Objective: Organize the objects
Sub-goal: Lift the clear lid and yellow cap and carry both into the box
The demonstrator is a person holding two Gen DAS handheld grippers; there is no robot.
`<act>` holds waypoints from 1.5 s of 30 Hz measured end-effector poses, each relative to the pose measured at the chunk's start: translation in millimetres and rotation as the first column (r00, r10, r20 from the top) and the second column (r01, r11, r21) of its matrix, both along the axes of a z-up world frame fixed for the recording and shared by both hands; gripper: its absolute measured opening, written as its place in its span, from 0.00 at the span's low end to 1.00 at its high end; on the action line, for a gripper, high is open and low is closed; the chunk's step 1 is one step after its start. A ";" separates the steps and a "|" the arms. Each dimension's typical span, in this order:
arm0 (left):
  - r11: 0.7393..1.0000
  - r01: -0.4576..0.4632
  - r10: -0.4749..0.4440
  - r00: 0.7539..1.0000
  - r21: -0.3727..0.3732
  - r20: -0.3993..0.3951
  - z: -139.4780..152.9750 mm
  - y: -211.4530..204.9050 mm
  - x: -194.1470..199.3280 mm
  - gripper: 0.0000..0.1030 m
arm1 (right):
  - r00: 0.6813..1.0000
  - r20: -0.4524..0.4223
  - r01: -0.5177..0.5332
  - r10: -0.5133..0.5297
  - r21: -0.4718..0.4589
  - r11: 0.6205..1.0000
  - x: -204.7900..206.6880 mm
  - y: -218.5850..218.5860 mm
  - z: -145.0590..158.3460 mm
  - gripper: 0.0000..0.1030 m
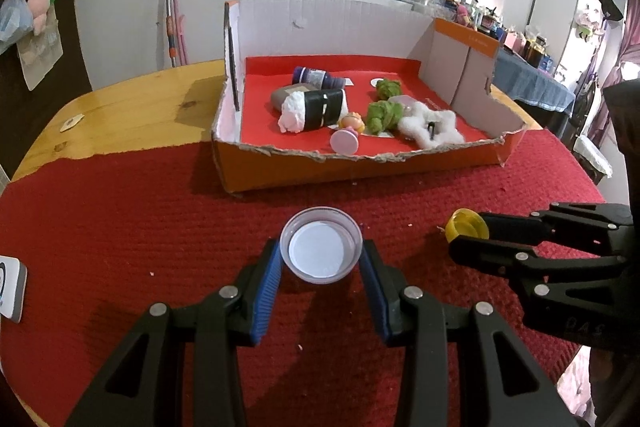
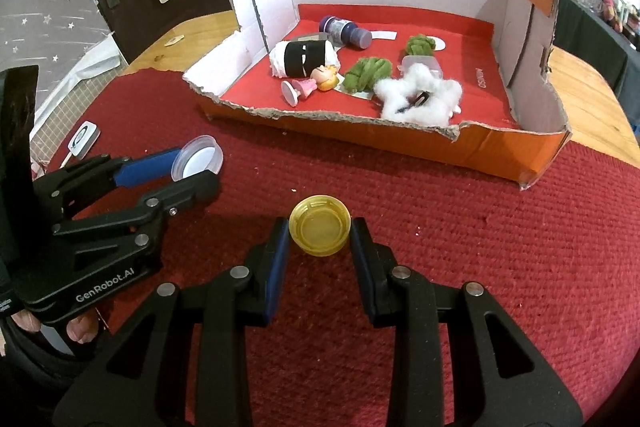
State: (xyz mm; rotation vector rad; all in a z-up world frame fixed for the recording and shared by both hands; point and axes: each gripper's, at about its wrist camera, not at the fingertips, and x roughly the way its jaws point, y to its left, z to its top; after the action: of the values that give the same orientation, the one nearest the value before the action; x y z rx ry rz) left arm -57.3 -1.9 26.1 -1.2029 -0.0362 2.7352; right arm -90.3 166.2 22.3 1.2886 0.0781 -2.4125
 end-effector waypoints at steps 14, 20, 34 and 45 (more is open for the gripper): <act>1.000 0.018 -0.018 1.000 0.006 -0.025 8.4 3.7 8.8 0.41 | 1.000 0.002 -0.001 0.001 -0.019 1.000 0.8 1.9 0.6 0.29; 1.000 0.022 -0.021 0.999 0.011 -0.029 12.3 4.8 9.9 0.41 | 1.000 0.003 -0.005 0.005 -0.053 0.999 3.9 4.2 3.2 0.29; 0.999 0.044 -0.043 0.994 0.010 -0.100 48.8 9.0 17.5 0.41 | 0.997 -0.074 -0.020 0.012 -0.108 0.994 15.7 13.2 36.4 0.29; 0.997 0.082 -0.080 0.989 0.007 -0.126 73.1 13.6 0.2 0.41 | 0.991 -0.134 -0.018 0.000 -0.138 0.990 16.0 20.1 67.1 0.29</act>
State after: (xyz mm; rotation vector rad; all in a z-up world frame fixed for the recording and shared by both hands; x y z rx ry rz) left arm -57.1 11.7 99.2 -1.0036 0.0108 2.7294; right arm -74.3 186.3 89.4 1.0629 -0.0461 -2.4466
